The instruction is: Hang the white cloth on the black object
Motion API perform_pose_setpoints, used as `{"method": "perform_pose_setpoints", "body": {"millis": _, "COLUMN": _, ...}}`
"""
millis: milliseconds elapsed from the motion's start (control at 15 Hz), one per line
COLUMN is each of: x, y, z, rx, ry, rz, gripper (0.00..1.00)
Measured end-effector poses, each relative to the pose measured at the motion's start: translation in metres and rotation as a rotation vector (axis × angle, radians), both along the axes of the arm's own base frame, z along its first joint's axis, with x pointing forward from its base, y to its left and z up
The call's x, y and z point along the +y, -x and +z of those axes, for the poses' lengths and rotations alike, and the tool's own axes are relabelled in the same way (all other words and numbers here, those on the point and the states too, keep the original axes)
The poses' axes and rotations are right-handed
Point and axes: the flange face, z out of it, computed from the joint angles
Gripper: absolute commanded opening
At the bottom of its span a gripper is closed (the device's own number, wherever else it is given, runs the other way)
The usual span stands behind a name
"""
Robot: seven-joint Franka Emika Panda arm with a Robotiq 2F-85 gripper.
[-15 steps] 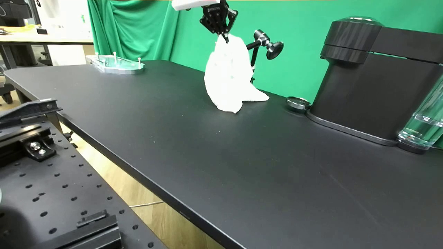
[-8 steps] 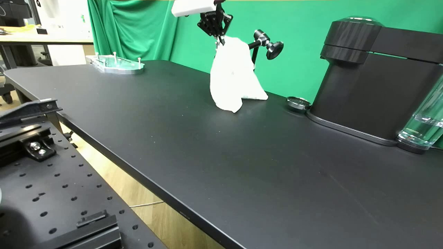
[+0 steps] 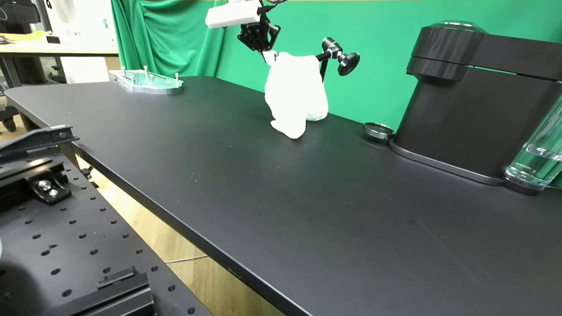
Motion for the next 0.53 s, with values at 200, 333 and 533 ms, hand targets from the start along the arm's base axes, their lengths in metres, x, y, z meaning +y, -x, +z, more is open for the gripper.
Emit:
{"method": "perform_pose_setpoints", "body": {"millis": 200, "x": 0.004, "y": 0.005, "z": -0.021, "rx": 0.030, "ry": 0.020, "rz": 0.009, "gripper": 0.00}}
{"method": "perform_pose_setpoints", "body": {"millis": 333, "x": 0.006, "y": 0.008, "z": -0.035, "rx": 0.051, "ry": 0.035, "rz": 0.011, "gripper": 0.00}}
{"method": "perform_pose_setpoints", "body": {"millis": 533, "x": 0.007, "y": 0.012, "z": -0.055, "rx": 0.080, "ry": 0.057, "rz": 0.014, "gripper": 0.00}}
